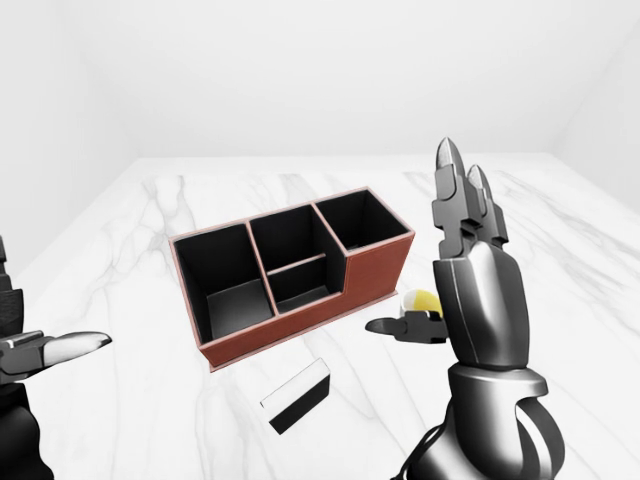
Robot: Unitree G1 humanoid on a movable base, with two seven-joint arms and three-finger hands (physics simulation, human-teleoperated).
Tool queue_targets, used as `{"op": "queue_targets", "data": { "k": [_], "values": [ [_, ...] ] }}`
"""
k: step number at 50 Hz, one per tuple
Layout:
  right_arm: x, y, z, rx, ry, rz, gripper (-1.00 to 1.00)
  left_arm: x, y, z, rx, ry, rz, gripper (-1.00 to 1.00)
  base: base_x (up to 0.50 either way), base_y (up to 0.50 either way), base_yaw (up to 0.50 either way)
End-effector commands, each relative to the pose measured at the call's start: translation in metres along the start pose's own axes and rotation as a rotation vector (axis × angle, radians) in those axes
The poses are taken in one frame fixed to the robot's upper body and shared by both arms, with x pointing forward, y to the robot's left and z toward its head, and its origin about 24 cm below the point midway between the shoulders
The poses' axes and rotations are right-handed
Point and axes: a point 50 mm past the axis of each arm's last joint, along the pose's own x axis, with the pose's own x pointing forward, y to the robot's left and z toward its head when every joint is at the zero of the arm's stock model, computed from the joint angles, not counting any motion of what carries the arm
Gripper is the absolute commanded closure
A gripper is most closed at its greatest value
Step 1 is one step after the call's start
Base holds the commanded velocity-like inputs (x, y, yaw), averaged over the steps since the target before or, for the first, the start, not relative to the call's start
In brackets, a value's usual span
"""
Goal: Pick up the book and place it in the front compartment of the caddy.
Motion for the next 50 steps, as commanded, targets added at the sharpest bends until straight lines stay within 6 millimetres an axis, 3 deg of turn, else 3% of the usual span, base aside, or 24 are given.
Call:
{"op": "queue_targets", "data": {
  "k": [1,10,19,31,43,47,50],
  "values": [
    [0.003,-0.001,0.004,0.008,0.016,-0.031,-1.00,0.001,-0.002,-0.023,0.034,0.087,0.015,-1.00,0.00,0.00,0.00],
    [0.013,-0.011,0.017,-0.077,-0.060,-0.090,-1.00,0.000,-0.002,-0.024,0.035,0.094,0.013,-1.00,0.00,0.00,0.00],
    [0.007,-0.007,0.008,-0.074,-0.017,-0.056,-1.00,0.000,-0.002,-0.024,0.034,0.092,0.014,-1.00,0.00,0.00,0.00],
    [0.015,-0.015,0.020,-0.142,-0.078,-0.104,-1.00,0.001,-0.002,-0.022,0.032,0.084,0.015,-1.00,0.00,0.00,0.00],
    [-0.002,0.006,0.014,-0.143,-0.058,0.014,-1.00,0.001,-0.002,-0.024,0.035,0.091,0.015,-1.00,0.00,0.00,0.00],
    [-0.008,0.005,0.001,-0.131,-0.004,0.028,-1.00,0.000,-0.002,-0.023,0.035,0.090,0.014,-1.00,0.00,0.00,0.00],
    [-0.005,0.002,0.003,-0.135,-0.015,0.002,-1.00,0.000,-0.002,-0.024,0.035,0.094,0.013,-1.00,0.00,0.00,0.00]
  ]
}}
